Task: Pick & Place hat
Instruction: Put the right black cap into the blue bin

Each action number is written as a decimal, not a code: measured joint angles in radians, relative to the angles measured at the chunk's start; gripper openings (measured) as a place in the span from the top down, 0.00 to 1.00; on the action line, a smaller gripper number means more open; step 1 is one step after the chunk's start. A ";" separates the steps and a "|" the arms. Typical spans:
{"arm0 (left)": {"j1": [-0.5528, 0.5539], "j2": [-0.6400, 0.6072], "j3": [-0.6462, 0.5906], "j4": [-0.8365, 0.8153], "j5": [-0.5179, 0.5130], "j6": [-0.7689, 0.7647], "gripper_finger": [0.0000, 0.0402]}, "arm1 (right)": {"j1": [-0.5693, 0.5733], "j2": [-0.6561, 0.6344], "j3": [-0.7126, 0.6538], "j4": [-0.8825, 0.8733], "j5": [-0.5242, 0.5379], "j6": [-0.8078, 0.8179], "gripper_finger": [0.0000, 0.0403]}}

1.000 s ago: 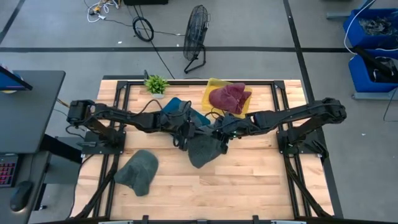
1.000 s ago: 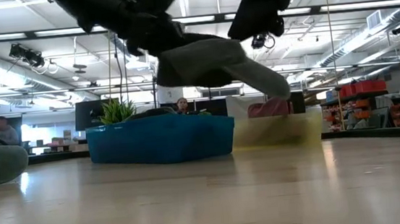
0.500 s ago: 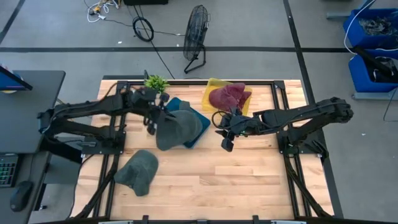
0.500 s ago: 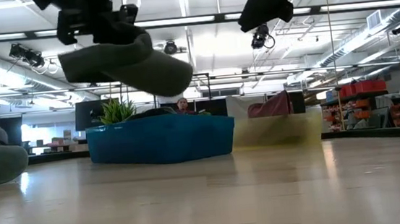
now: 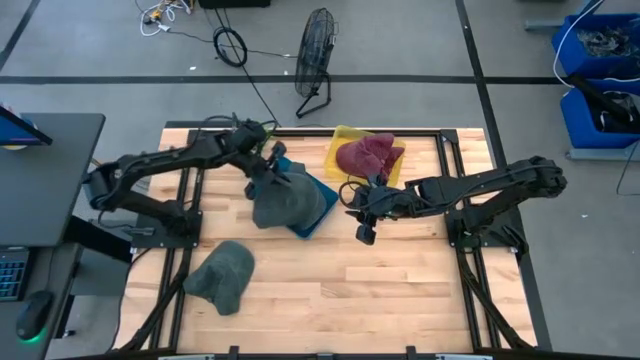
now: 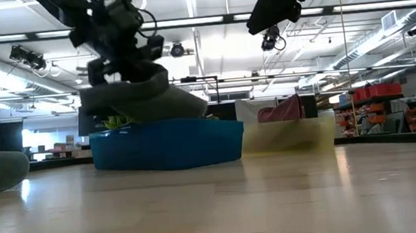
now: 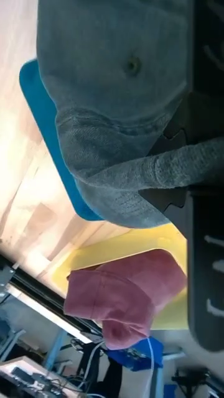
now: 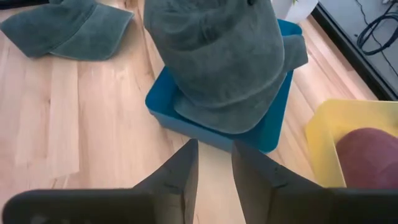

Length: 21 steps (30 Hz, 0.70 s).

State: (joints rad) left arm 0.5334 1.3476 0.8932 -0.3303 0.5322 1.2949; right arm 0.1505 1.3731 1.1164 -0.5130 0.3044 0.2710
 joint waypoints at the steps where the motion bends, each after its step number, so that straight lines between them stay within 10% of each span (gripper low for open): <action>1: 0.008 0.020 0.000 0.020 0.019 0.001 0.93 | 0.000 0.000 0.000 0.000 0.000 0.000 0.75; 12: 0.013 0.061 0.000 0.086 0.064 0.109 0.93 | 0.000 0.000 0.000 -0.001 0.001 -0.018 0.75; 21: -0.011 0.080 0.000 0.095 0.156 -0.106 0.91 | 0.001 0.068 0.000 0.027 0.064 0.088 0.83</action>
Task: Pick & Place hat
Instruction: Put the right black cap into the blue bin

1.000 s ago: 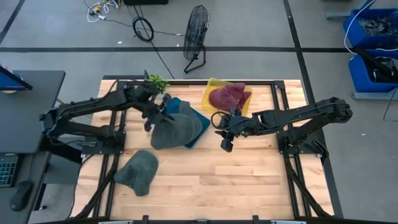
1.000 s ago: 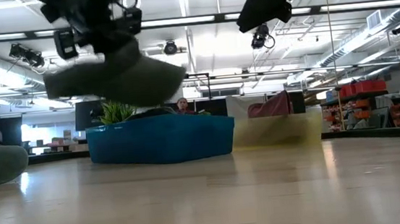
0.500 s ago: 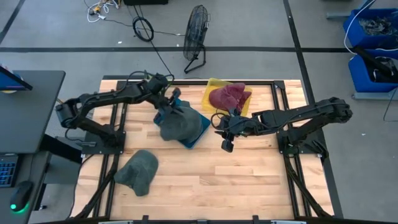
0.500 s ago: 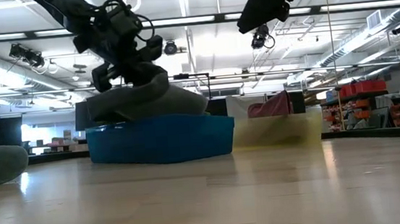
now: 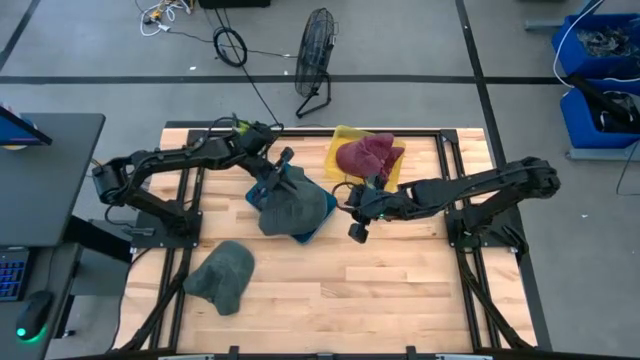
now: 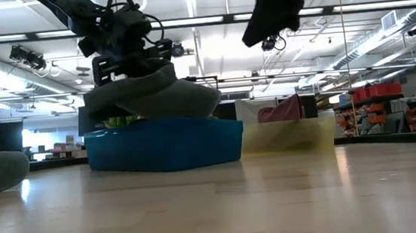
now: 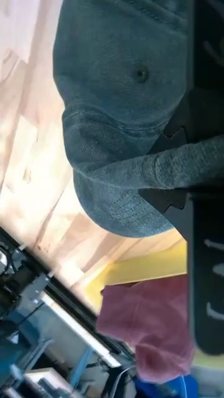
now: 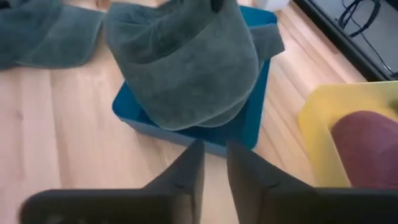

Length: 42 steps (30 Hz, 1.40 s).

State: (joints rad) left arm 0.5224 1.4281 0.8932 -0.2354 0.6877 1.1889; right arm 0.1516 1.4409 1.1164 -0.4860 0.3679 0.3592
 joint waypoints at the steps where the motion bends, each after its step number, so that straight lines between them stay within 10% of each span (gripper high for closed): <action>1: 0.000 0.000 0.000 0.000 -0.001 -0.023 0.91 | 0.000 0.021 0.000 0.015 0.000 -0.010 0.86; 5: 0.002 0.000 0.000 0.005 -0.012 -0.119 0.87 | 0.000 0.115 -0.001 0.104 -0.002 -0.058 0.98; 35: -0.010 -0.001 -0.001 0.142 -0.170 -0.448 0.62 | -0.137 0.427 -0.001 0.567 -0.070 -0.086 1.00; 42: -0.017 0.005 -0.001 0.145 -0.171 -0.551 0.58 | -0.122 0.427 -0.001 0.712 -0.279 -0.137 1.00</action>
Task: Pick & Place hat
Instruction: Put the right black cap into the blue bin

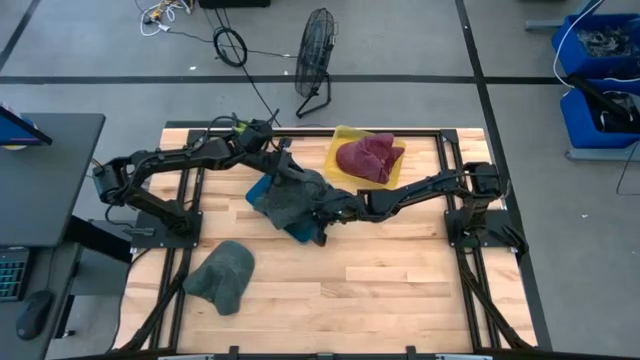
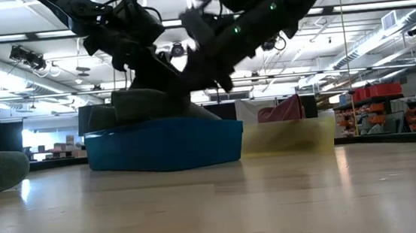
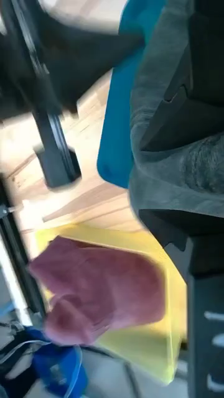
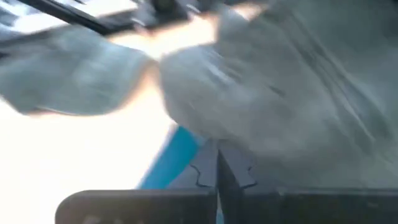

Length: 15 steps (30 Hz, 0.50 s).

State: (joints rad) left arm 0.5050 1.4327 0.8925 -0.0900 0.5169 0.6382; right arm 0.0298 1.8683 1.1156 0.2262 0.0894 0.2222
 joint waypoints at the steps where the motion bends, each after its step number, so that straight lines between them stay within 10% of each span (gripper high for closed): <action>1: -0.002 0.001 0.000 -0.011 -0.001 -0.008 0.58 | 0.003 0.000 0.000 0.033 -0.016 -0.016 1.00; 15: -0.079 0.001 0.000 0.143 0.000 -0.081 0.52 | -0.059 -0.002 0.001 -0.063 0.114 -0.070 1.00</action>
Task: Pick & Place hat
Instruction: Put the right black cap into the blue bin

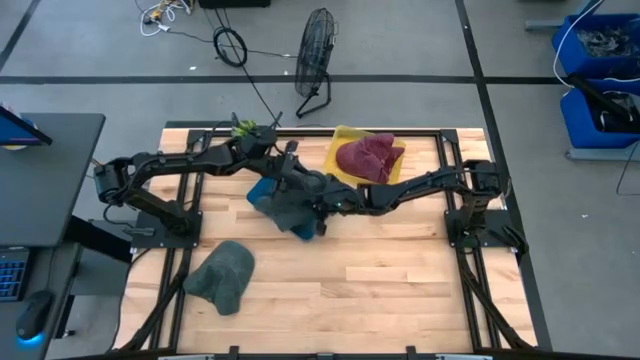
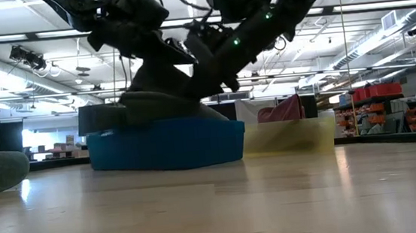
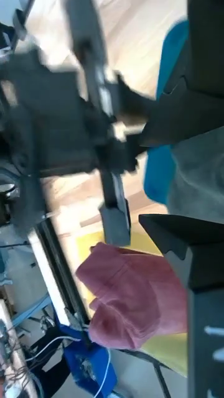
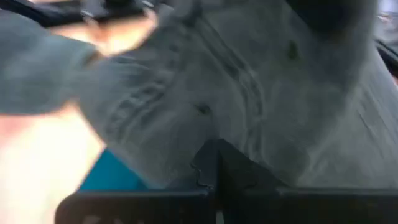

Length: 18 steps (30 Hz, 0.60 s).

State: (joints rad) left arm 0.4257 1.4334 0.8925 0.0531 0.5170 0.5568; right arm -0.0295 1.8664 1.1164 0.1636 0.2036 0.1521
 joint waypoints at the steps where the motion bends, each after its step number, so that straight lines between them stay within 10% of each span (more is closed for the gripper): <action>1: -0.003 -0.001 0.000 0.005 0.000 -0.005 0.52 | -0.006 0.000 0.000 -0.018 0.022 0.002 1.00; 18: -0.137 -0.009 0.002 -0.181 -0.008 -0.147 0.53 | -0.086 -0.001 0.001 -0.041 0.042 0.076 1.00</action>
State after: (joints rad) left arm 0.2887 1.4242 0.8940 -0.1280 0.5095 0.4095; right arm -0.1151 1.8656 1.1172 0.1227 0.2458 0.2279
